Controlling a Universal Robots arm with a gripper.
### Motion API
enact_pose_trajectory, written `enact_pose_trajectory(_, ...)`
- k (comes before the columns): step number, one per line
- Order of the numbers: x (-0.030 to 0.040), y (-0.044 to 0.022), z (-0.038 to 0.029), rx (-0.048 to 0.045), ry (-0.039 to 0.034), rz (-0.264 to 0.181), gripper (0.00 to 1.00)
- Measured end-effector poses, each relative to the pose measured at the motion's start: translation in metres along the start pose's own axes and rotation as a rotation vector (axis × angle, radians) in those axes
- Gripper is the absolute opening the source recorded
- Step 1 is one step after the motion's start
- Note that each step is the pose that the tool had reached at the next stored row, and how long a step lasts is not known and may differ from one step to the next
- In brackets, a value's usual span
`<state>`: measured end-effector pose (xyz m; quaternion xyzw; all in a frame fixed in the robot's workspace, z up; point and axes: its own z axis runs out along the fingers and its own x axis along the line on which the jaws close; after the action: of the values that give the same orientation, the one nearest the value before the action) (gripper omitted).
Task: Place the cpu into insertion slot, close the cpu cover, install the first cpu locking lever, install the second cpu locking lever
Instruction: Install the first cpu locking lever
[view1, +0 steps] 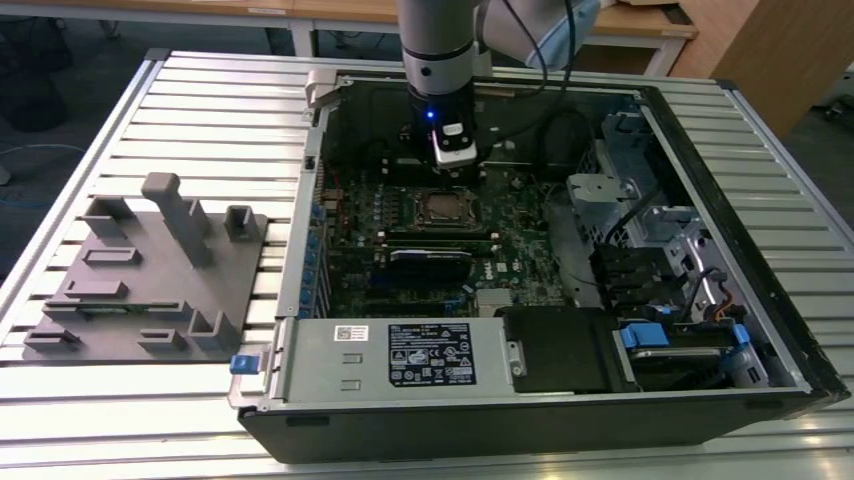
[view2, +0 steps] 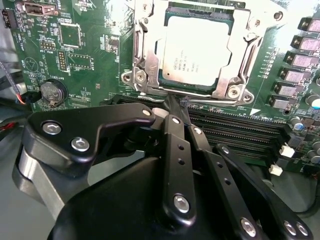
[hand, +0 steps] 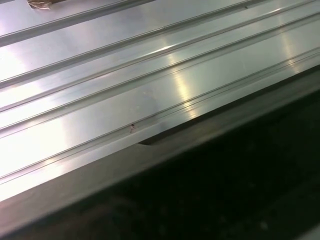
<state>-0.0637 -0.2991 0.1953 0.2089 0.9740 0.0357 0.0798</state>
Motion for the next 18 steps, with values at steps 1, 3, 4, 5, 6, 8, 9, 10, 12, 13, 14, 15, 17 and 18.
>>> enact_pose_trajectory(1, 0.0000, 0.0000, 0.0003, 0.0002, -0.0002, 0.002, 0.10)
enact_pose_trajectory(3, 0.0001, 0.0000, 0.0009, 0.0003, -0.0007, 0.005, 0.10)
enact_pose_trajectory(4, 0.0001, 0.0000, 0.0009, 0.0005, -0.0008, 0.005, 0.10)
enact_pose_trajectory(5, 0.0001, 0.0000, 0.0008, 0.0006, -0.0007, 0.006, 0.10)
enact_pose_trajectory(6, 0.0001, 0.0000, 0.0008, 0.0008, -0.0008, 0.006, 0.10)
enact_pose_trajectory(8, 0.0000, 0.0000, 0.0009, 0.0010, -0.0010, 0.007, 0.10)
enact_pose_trajectory(9, 0.0000, 0.0000, 0.0009, 0.0010, -0.0011, 0.007, 0.10)
enact_pose_trajectory(10, 0.0000, 0.0000, 0.0007, 0.0010, -0.0011, 0.007, 0.10)
enact_pose_trajectory(12, -0.0002, 0.0002, -0.0007, 0.0010, -0.0013, 0.007, 0.10)
enact_pose_trajectory(13, -0.0004, 0.0003, -0.0018, 0.0010, -0.0012, 0.007, 0.10)
enact_pose_trajectory(14, -0.0005, 0.0004, -0.0029, 0.0009, -0.0011, 0.007, 0.10)
enact_pose_trajectory(15, -0.0007, 0.0005, -0.0041, 0.0010, -0.0011, 0.007, 0.10)
enact_pose_trajectory(17, -0.0009, 0.0007, -0.0061, 0.0009, -0.0011, 0.007, 0.10)
enact_pose_trajectory(18, -0.0011, 0.0009, -0.0072, 0.0009, -0.0012, 0.007, 0.10)
